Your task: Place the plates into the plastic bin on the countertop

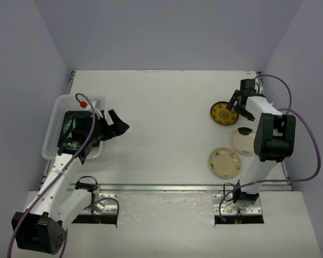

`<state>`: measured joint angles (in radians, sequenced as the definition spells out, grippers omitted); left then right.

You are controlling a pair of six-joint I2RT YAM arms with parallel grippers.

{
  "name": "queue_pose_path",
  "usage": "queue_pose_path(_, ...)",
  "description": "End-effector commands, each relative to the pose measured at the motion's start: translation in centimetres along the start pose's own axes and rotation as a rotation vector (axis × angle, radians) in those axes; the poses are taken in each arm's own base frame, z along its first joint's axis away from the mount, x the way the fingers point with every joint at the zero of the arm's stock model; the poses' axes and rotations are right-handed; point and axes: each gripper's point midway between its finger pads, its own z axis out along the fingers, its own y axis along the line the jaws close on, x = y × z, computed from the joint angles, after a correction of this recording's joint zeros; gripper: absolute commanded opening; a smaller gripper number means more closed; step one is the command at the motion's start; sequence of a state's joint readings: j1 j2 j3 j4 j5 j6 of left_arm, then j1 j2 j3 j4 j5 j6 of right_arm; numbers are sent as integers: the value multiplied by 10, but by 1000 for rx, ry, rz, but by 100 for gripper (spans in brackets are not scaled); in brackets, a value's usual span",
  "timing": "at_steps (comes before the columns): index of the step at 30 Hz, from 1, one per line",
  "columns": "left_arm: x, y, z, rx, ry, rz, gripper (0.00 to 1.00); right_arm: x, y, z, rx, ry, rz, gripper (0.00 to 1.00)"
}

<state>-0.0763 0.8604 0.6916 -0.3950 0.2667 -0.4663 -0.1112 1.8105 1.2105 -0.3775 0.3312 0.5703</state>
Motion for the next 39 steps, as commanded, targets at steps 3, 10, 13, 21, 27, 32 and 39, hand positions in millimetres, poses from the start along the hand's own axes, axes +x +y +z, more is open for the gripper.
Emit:
queue_pose_path(3, 4, -23, -10, 89, -17, 86, 100, -20, 1, 28, 1, 29, -157, 99)
queue_pose_path(10, 10, -36, -12, 158, 13, 98, 100, 20, 31, 53, -250, 270, -144, 91)
queue_pose_path(13, 11, -42, -12, 189, 28, 102, 100, 38, 31, 57, -251, 350, -141, 71)
queue_pose_path(21, 13, -51, -15, 234, 43, 88, 100, 71, 37, 64, -286, 431, -109, 10)
queue_pose_path(27, 14, -71, -14, 360, 52, 62, 100, 80, 84, 18, -544, 410, -40, 0)
queue_pose_path(32, 32, -90, 2, 528, 157, -13, 100, 91, 134, -57, -786, 340, -83, 0)
queue_pose_path(39, 27, -88, 23, 512, 149, -30, 100, 156, 178, -135, -996, 350, -214, 0)
